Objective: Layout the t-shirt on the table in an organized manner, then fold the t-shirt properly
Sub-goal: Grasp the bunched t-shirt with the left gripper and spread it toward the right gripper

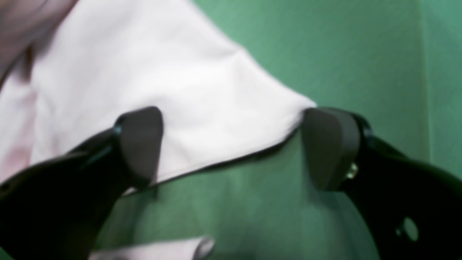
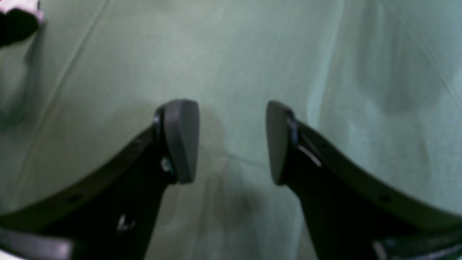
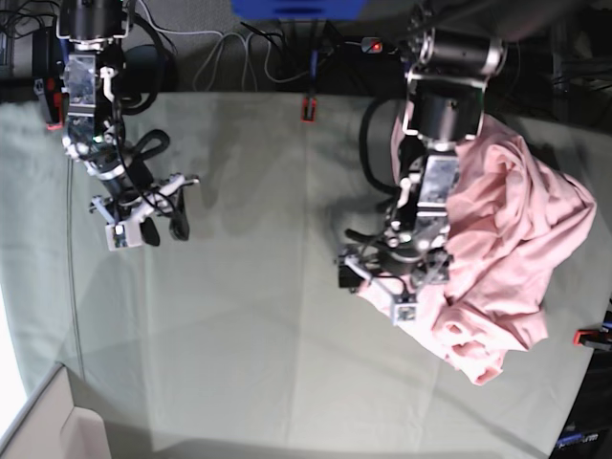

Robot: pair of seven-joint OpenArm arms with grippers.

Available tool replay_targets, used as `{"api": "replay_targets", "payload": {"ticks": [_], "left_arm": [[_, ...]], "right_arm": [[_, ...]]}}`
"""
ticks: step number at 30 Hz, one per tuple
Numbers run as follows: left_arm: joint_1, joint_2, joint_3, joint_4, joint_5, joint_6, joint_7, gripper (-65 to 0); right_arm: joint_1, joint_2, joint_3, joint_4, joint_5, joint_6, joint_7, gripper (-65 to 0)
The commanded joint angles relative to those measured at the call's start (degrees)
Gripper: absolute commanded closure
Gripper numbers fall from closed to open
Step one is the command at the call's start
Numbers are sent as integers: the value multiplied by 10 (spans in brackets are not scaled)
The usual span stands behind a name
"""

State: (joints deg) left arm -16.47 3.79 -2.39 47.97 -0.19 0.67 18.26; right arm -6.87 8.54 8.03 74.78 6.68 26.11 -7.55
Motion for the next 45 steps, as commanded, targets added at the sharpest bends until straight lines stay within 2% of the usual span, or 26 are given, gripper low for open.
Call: {"api": "replay_targets", "payload": {"ticks": [1,2,4,8,9,11,14,16,21,24,26,31,33,34,37,39,42,45], "left_arm": [[-7,5,3,-6,-11,-9,7,-561],[-12,8,7,-13,-11,-9,1,-518],[-21,20,6,-26,-11,-10,-7,-389],[-26,41,9,-25,-11,-8,-10,-44],[-28,47,9,-26,-11,-5,-10,0],[-37,52,9,-26,-10,-6,-10,-18],[-56,52,16,-22,-11,-8,-10,0],[-66,52,70,-16,-25,-5,-11,-1],[-106,52,264,40,-215,2,-11,-1],[-135,52,343,66,-292,41,-11,-1],[-153,52,392,81,-330,50,-13,-1],[-201,52,524,96,-414,49,-103,-9],[-222,52,581,96,-442,53,-127,-59],[-224,52,602,96,-455,54,-127,-111],[-222,52,612,97,-480,53,-128,-279],[-208,52,613,105,-480,49,-128,-344],[-179,52,596,136,-481,49,-129,-335],[-158,3,556,194,-481,54,-127,-302]], "right_arm": [[4,5,3,11,9,5,16,-306],[4,5,3,11,9,5,16,-306],[4,5,3,10,8,5,16,-306],[-1,6,3,11,8,5,16,-306],[-2,7,3,11,8,5,16,-306],[0,8,3,10,8,5,16,-306],[1,28,15,10,7,5,16,-306],[2,33,37,10,7,5,16,-306],[2,56,124,10,7,5,16,-306],[2,62,171,10,7,5,16,-306],[1,65,201,10,7,5,16,-306],[-5,65,259,9,7,5,16,-306],[-6,64,278,9,7,5,15,-306],[-10,64,284,9,7,5,15,-306],[-16,64,287,9,7,5,15,-306],[-18,64,287,10,7,5,15,-306],[-20,59,287,11,7,5,15,-306],[-19,45,286,11,7,5,15,-306]]}}
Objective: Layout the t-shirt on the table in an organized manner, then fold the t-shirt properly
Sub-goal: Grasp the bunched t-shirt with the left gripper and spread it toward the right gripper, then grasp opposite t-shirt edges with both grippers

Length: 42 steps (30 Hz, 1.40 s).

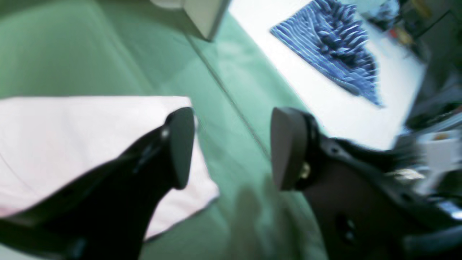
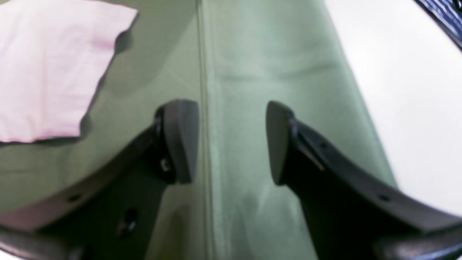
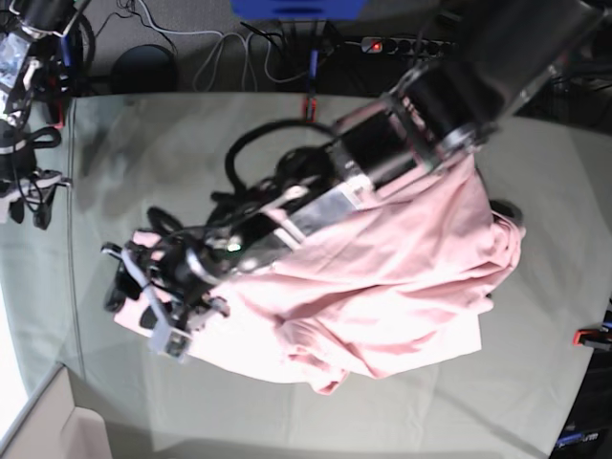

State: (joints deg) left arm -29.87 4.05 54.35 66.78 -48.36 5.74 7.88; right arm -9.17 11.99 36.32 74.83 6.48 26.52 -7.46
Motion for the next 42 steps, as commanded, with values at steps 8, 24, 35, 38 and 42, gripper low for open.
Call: {"api": "replay_targets", "payload": {"ticks": [8,24,35,38,42], "left_arm": [[157,-241,-222,169,-5,40,-22,-247],[428,-265,-629,144,1,78,-22,-248],[345,-245,-627,-13,1,78,-22,-245],[319,-246,-599,-40,1,78,-22,-238],[298,-250,-569,-42,1,78,-22,-73]], "right_arm": [[10,-17,-1,11,9,1,14,-307],[21,-23,-114,11,9,1,15,-307],[21,-23,-115,11,9,1,15,-309],[39,-22,-116,8,9,1,15,-311],[75,-21,-117,-15,9,2,-7,-311]]}}
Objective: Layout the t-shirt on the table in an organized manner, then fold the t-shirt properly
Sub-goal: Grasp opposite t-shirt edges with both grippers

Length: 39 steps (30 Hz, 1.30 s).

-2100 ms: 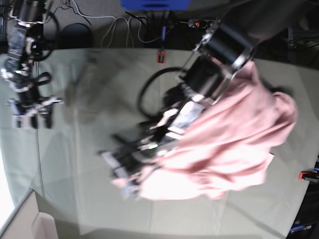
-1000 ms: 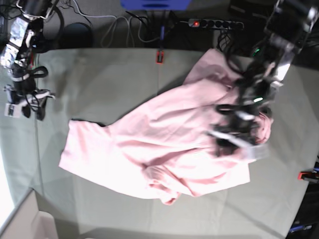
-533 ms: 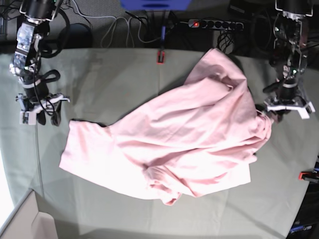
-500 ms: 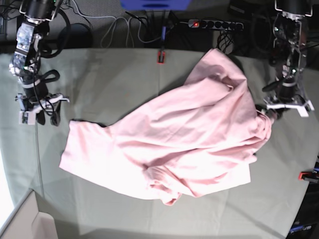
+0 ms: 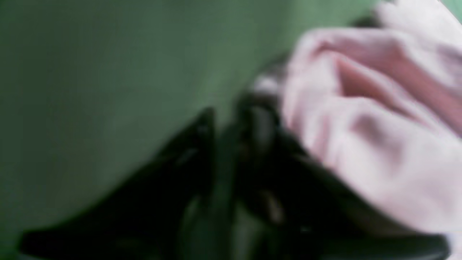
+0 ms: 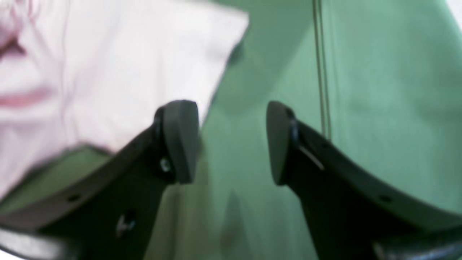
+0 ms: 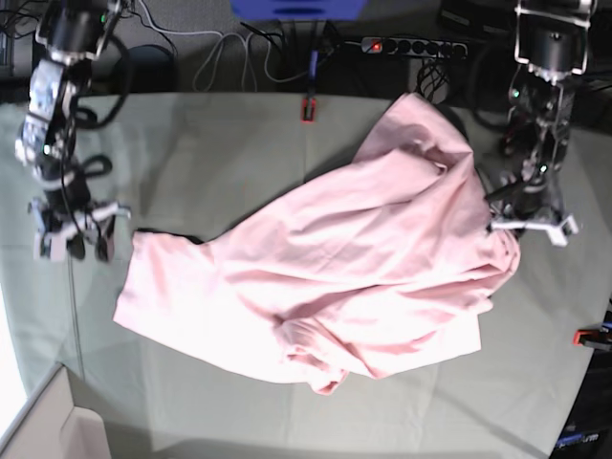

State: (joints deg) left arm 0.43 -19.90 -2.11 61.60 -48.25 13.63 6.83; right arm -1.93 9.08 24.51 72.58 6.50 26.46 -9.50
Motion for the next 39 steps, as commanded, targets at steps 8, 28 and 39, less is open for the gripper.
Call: {"api": "replay_targets", "payload": {"ticks": [8,28,39], "left_arm": [[-24,-12,-6,11,0,-1,-12,0],[-116,-41,0,4,0,-1,-12,-1],[-259,-7,-1,-7,0,-1,83,-6]], "right_arm": [[88,9,-58,-77,8,1,-89,-318],[100,10,-101,-145,11,2,-88,-5],[-78,5,67,141,11,2,-91,0]]}}
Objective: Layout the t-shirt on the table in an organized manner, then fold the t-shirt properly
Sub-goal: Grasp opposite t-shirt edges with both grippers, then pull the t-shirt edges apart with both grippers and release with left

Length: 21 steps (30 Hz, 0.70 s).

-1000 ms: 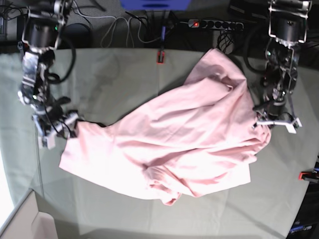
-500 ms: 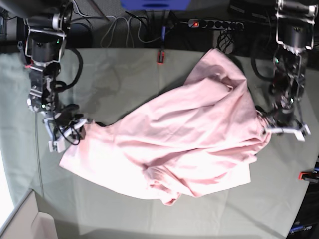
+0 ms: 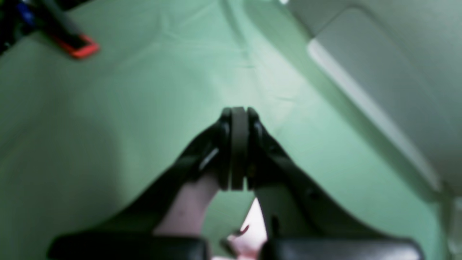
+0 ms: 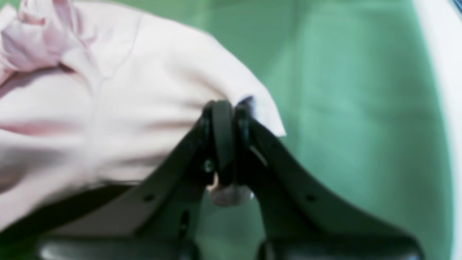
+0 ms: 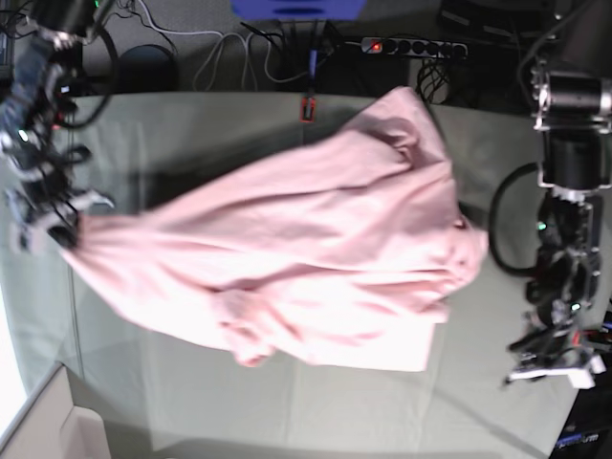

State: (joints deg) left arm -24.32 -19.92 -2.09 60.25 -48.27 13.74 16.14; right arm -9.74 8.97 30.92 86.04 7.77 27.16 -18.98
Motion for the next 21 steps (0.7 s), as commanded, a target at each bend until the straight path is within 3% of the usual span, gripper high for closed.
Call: {"api": "replay_targets", "payload": {"ticks": [1,5,12,19,21], "left_arm": [[-11,-2,-2,5,1,-2,-4,-6],[-2,26,-1,5,1,-2,25,-41],[87,65,-1,34,0,-2,69,-189],[201,63,-6,171,1,4,100,-283],[235,45,-6,219,1,5,97,-302]], "right_arm": [[-8,3,22,7,-2,-5,4,0],[-15,-5,104,-12,-3,-5,4,0],[-16,0,105,-50,-3,-5,4,-10],[-12,-4,105,-48,-3,-5,4,-279],[-6,-4,104,-48,-3,-5,4,-327]]}}
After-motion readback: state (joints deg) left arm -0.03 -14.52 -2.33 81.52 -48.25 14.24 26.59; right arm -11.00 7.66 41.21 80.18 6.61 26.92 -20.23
